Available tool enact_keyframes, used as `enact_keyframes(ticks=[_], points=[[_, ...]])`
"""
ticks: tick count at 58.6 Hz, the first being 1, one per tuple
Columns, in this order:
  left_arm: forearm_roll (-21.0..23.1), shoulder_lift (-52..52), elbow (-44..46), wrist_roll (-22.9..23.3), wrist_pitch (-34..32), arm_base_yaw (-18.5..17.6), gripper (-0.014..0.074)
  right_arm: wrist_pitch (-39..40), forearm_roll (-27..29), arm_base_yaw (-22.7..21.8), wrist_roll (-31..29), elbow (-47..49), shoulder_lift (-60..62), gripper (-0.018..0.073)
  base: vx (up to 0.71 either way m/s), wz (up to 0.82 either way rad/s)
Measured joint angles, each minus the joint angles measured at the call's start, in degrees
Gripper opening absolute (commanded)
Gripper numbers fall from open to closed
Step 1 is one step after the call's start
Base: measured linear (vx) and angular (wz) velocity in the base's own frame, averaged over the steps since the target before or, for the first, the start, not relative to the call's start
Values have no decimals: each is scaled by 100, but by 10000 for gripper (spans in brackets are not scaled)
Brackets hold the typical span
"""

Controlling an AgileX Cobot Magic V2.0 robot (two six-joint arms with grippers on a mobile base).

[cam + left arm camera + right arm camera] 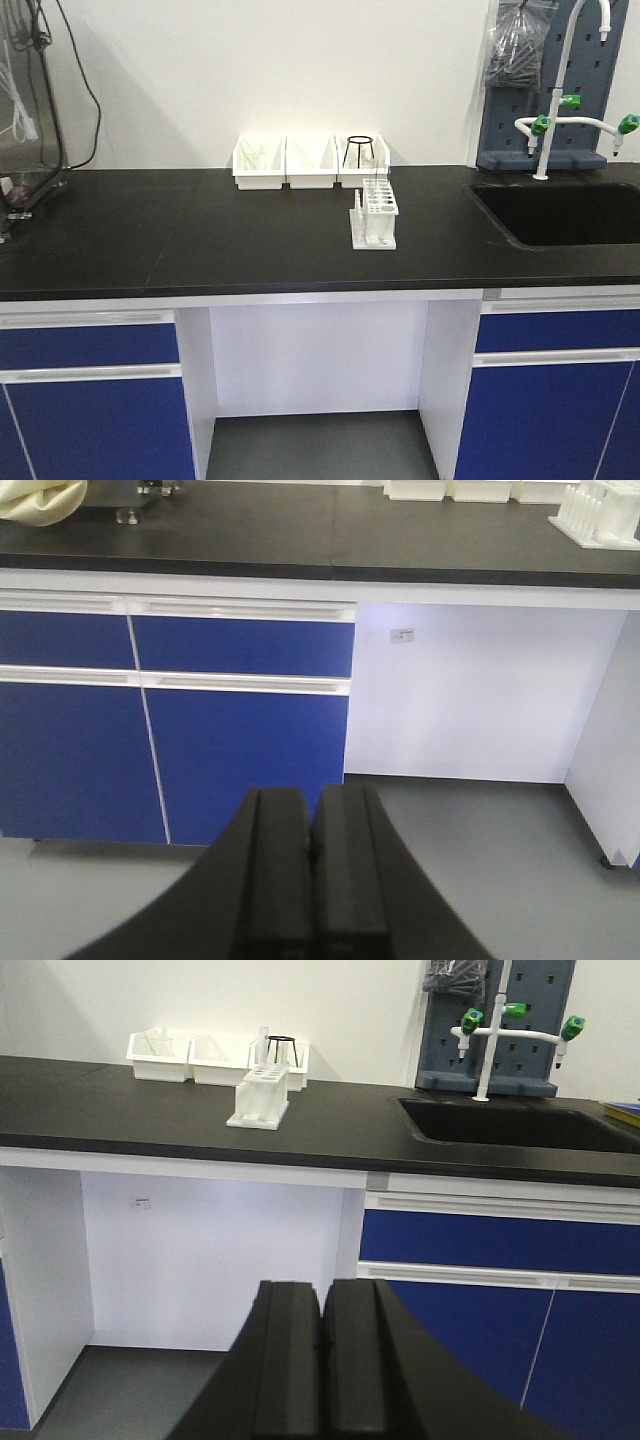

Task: Flip and reinsert test tube from rack
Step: 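Drive the base toward the white test-tube rack on the bench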

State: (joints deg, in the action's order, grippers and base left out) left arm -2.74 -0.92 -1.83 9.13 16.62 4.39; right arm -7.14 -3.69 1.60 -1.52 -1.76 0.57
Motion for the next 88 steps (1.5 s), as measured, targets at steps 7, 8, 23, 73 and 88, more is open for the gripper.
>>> enact_keyframes(ticks=[7, 8, 23, 73, 88], points=[[0, 0, 0, 0, 0, 0, -6, 0, 0, 0, 0, 0, 0, -9, 15, -9], [0, 0, 0, 0, 0, 0, -6, 0, 0, 0, 0, 0, 0, -9, 16, -8], [0, 0, 0, 0, 0, 0, -6, 0, 0, 0, 0, 0, 0, -9, 18, -5], [0, 0, 0, 0, 0, 0, -6, 1, 0, 0, 0, 0, 0, -9, 26, 5], [0, 0, 0, 0, 0, 0, -6, 1, 0, 0, 0, 0, 0, -9, 38, 0]])
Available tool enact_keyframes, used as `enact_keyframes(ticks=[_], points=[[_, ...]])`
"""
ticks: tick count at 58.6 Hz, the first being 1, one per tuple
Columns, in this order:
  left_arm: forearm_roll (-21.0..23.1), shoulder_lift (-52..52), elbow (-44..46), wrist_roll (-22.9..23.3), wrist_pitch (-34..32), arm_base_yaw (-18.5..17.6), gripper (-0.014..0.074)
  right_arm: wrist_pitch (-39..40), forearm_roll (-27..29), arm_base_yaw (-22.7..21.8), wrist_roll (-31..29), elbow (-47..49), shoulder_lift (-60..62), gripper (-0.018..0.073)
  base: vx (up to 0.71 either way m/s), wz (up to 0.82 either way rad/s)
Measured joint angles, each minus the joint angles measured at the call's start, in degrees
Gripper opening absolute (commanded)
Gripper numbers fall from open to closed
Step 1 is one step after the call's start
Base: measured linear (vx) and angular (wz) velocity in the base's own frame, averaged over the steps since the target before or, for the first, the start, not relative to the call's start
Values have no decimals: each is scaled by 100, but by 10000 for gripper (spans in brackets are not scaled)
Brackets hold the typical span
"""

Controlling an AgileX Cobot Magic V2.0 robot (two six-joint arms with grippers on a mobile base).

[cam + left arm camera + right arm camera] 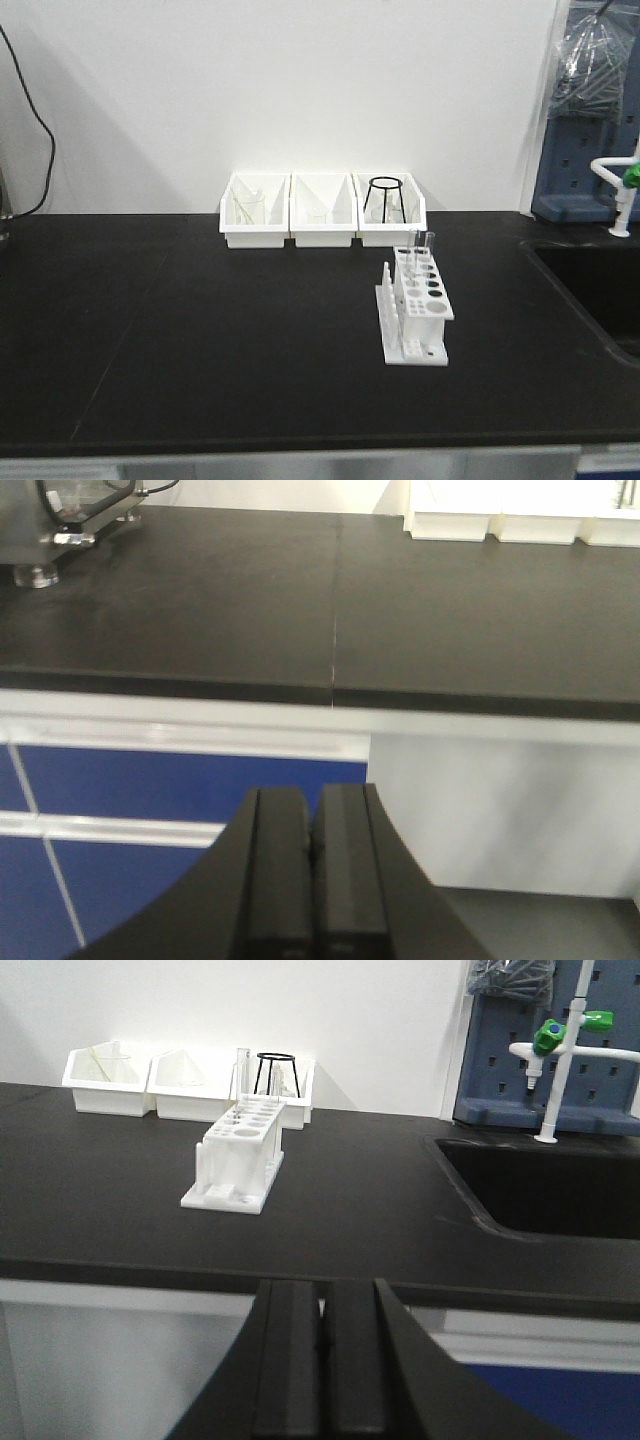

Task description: Flip and reinsert test tube from rack

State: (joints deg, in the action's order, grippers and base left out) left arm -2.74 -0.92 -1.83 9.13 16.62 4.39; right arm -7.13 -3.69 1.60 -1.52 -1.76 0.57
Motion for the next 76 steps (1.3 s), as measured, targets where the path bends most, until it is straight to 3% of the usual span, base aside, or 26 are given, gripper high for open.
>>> enact_keyframes(ticks=[76], points=[[0, 0, 0, 0, 0, 0, -6, -1, 0, 0, 0, 0, 0, -9, 28, 3]])
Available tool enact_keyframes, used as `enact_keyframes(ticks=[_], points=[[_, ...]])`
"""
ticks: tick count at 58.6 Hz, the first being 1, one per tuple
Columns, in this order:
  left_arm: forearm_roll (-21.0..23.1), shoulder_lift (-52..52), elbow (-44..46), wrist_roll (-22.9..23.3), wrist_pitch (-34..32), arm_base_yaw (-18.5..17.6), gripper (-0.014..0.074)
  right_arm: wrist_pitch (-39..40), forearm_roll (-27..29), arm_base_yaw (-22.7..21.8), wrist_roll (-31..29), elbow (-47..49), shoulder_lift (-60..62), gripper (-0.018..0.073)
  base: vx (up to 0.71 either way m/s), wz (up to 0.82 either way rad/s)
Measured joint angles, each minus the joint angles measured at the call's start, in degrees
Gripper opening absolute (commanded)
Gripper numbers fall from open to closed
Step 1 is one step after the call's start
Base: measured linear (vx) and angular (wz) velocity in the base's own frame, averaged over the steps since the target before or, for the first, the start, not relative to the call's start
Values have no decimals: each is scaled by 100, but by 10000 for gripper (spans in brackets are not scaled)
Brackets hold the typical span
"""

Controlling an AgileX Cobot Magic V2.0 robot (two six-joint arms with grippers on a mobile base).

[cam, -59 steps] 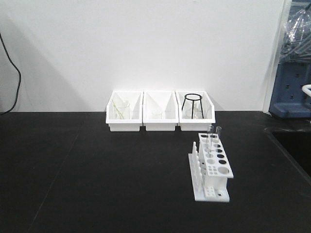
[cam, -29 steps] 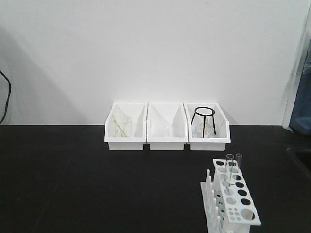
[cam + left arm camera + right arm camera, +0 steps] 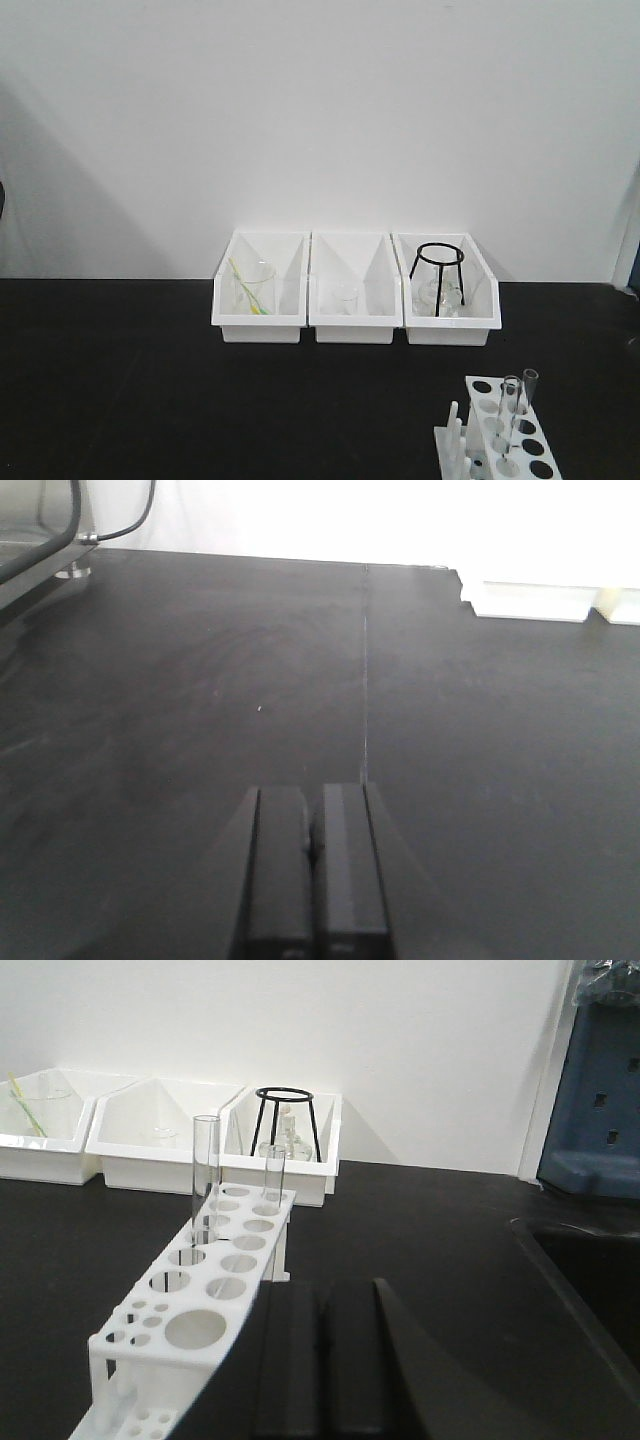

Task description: Flip and reinsert test tube from rack

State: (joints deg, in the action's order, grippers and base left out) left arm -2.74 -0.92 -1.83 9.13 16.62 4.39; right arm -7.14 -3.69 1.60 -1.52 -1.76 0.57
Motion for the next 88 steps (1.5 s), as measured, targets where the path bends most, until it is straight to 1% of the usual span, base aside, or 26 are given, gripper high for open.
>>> enact_keyframes(ticks=[41, 50, 64, 66, 70, 79, 88], points=[[0, 0, 0, 0, 0, 0, -6, 4, 0, 0, 0, 0, 0, -9, 7, -1], [0, 0, 0, 0, 0, 0, -6, 262, 13, 0, 0, 0, 0, -9, 0, 0], [0, 0, 0, 0, 0, 0, -6, 1305, 169, 0, 152, 0, 0, -9, 0, 0], [0, 0, 0, 0, 0, 0, -6, 1337, 177, 0, 152, 20, 0, -9, 0, 0], [0, 0, 0, 0, 0, 0, -6, 1055, 181, 0, 152, 206, 0, -9, 0, 0], [0, 0, 0, 0, 0, 0, -6, 75, 176, 0, 152, 1160, -404, -9, 0, 0], [0, 0, 0, 0, 0, 0, -6, -159, 157, 0, 152, 1817, -1063, -3, 0, 0]])
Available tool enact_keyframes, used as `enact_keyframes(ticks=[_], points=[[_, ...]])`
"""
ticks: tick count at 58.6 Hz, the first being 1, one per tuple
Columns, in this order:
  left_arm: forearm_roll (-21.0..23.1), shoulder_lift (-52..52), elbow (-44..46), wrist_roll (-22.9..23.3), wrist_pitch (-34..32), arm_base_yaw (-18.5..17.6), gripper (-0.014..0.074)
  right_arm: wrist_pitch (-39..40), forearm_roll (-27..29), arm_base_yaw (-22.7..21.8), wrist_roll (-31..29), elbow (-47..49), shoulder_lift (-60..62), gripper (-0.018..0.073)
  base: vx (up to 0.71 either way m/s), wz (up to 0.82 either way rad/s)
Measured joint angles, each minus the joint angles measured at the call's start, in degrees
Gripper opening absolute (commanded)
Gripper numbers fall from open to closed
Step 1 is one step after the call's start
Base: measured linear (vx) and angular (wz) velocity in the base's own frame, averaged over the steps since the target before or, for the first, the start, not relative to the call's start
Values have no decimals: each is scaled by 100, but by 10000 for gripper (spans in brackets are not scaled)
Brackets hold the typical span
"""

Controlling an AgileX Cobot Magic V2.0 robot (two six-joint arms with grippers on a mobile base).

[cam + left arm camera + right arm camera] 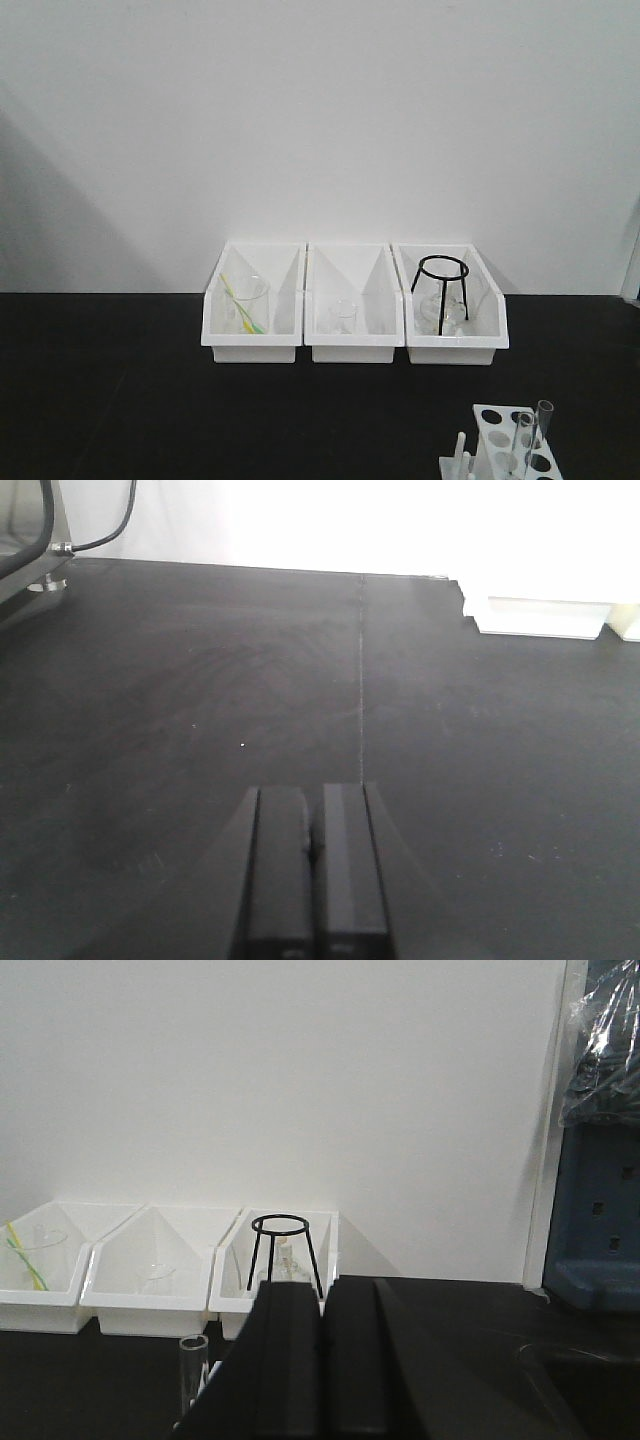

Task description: Flip and reinsert test tube from rack

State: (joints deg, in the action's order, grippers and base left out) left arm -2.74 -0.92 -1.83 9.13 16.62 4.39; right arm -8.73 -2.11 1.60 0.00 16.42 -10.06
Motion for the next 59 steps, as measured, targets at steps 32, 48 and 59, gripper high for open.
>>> enact_keyframes(ticks=[32, 48, 59], points=[[0, 0, 0, 0, 0, 0, -6, 125, 160, 0, 0, 149, -1605, 397, 0, 0], [0, 0, 0, 0, 0, 0, -6, 383, 160, 0, 0, 65, -2288, 533, 0, 0], [0, 0, 0, 0, 0, 0, -6, 1964, 146, 0, 298, -663, -2926, 532, 0, 0]])
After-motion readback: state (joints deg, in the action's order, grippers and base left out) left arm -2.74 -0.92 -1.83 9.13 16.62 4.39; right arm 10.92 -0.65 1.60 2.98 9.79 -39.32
